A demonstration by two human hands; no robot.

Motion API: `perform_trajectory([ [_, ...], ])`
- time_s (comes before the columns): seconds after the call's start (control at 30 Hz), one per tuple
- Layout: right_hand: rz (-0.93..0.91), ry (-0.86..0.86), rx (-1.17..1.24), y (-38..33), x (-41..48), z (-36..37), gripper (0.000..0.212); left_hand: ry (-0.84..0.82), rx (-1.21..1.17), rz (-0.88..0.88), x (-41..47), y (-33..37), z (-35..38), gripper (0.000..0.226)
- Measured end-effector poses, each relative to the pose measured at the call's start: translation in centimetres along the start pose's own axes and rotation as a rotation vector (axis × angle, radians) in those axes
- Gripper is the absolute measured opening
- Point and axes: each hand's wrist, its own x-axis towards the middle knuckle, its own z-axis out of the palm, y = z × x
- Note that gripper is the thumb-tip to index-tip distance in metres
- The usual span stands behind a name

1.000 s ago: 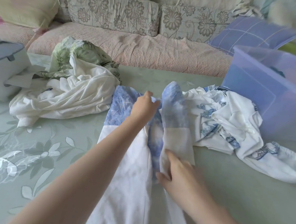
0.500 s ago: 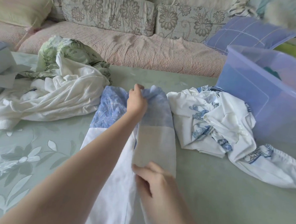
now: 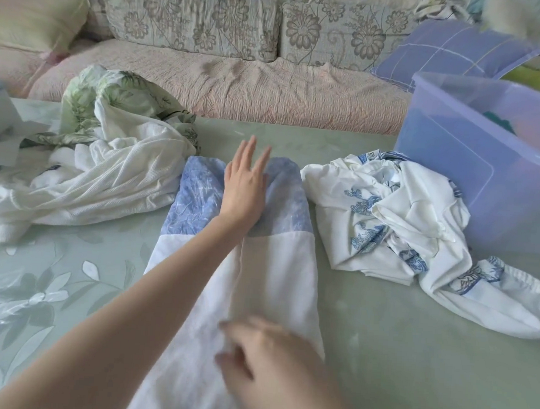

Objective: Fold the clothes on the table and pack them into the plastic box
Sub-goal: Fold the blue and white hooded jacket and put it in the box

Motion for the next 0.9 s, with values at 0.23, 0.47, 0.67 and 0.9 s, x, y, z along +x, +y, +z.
perform_trajectory([
  [0.23, -0.006, 0.129, -0.224, 4.8, 1.2, 1.3, 0.106, -0.623, 0.171, 0.185, -1.9, -0.4, 1.2, 0.06],
  [0.47, 0.113, 0.128, -0.233, 5.8, 1.3, 5.9, 0.094, -0.618, 0.312, 0.169, -1.4, 0.4, 0.8, 0.063],
  [0.67, 0.146, 0.166, -0.249, 5.9, 1.3, 6.4, 0.095, -0.668, 0.326, 0.156, -2.2, 0.6, 1.6, 0.057],
  [0.9, 0.138, 0.097, -0.3, 5.6, 1.1, 5.6, 0.097, -0.767, 0.345, 0.144, -1.8, 1.1, 1.0, 0.057],
])
